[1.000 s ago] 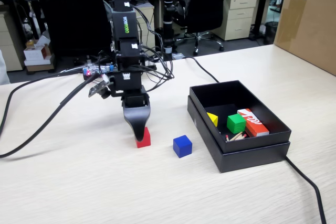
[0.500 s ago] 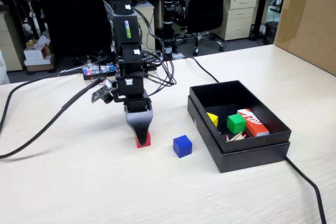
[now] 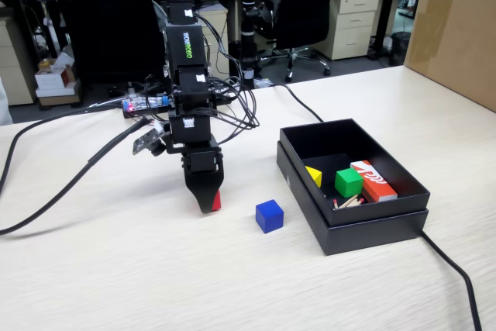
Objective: Put the red cube on top of the blue cube
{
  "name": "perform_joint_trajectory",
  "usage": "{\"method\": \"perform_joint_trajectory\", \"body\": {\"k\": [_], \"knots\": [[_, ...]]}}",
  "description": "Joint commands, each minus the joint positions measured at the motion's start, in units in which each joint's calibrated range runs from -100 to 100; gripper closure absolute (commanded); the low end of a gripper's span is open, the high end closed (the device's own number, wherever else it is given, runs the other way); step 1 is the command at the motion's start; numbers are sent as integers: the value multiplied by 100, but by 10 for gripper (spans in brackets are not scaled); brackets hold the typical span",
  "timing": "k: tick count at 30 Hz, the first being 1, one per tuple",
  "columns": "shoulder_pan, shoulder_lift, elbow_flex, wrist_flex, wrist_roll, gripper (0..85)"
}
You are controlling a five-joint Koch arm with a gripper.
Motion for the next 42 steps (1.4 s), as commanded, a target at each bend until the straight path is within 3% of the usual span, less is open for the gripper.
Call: {"method": "perform_joint_trajectory", "body": {"k": [1, 16, 19, 42], "knots": [[5, -315, 392, -42, 0, 847], [469, -2427, 645, -42, 264, 847], [650, -1325, 1779, 53, 405, 846], [752, 649, 2640, 131, 557, 846]]}}
